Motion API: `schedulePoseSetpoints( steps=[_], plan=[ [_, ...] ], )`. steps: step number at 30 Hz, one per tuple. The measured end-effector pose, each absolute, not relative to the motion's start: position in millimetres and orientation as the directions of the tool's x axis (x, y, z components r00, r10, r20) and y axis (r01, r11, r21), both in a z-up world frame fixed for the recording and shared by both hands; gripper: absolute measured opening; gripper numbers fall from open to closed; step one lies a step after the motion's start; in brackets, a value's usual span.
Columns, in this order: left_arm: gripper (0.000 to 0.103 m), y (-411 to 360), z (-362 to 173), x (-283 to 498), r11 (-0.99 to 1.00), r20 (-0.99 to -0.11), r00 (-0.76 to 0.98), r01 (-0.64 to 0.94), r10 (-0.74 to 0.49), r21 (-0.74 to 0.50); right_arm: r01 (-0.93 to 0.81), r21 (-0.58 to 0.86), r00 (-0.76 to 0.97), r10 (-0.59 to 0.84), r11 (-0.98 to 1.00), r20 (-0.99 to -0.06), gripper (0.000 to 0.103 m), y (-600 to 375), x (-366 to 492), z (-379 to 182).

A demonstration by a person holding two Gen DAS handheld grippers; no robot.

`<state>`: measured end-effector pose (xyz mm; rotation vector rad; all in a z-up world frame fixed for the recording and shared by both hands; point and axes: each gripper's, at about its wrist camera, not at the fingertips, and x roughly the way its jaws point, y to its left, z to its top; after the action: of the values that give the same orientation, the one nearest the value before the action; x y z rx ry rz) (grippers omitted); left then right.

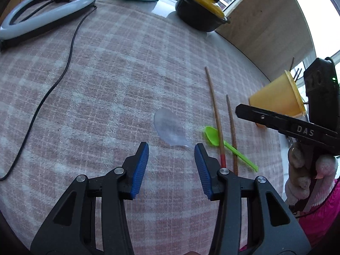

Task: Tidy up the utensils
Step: 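Grasp the clear plastic spoon with the left gripper while the right gripper grasps a chopstick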

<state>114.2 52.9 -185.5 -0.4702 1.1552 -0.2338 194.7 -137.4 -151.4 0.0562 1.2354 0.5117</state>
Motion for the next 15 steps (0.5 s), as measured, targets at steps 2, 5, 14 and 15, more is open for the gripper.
schedulePoseSetpoints(
  steps=[2,5,14,15],
  plan=[
    [0.042,53.7,-189.4,118.1,0.874,-0.82,0.39,-0.073,-0.418,-0.48,-0.316,0.336,0.209,0.411,0.887,-0.887,0.035,-137.5,202.0,-158.7],
    [0.04,53.4,-195.6,124.8,0.873,-0.824,0.382,-0.084,-0.418,-0.481,-0.281,0.355,0.188,0.414,0.891,-0.89,0.033,-136.2,212.2,-168.2],
    [0.038,49.9,-197.7,139.1,0.874,-0.821,0.395,-0.082,-0.412,-0.479,-0.253,0.328,0.162,0.374,0.91,-0.913,0.026,-124.9,228.3,-181.0],
    [0.035,48.5,-198.3,141.0,0.879,-0.825,0.394,-0.083,-0.405,-0.47,-0.253,0.315,0.162,0.361,0.915,-0.919,0.025,-123.1,229.3,-182.4]
  ],
)
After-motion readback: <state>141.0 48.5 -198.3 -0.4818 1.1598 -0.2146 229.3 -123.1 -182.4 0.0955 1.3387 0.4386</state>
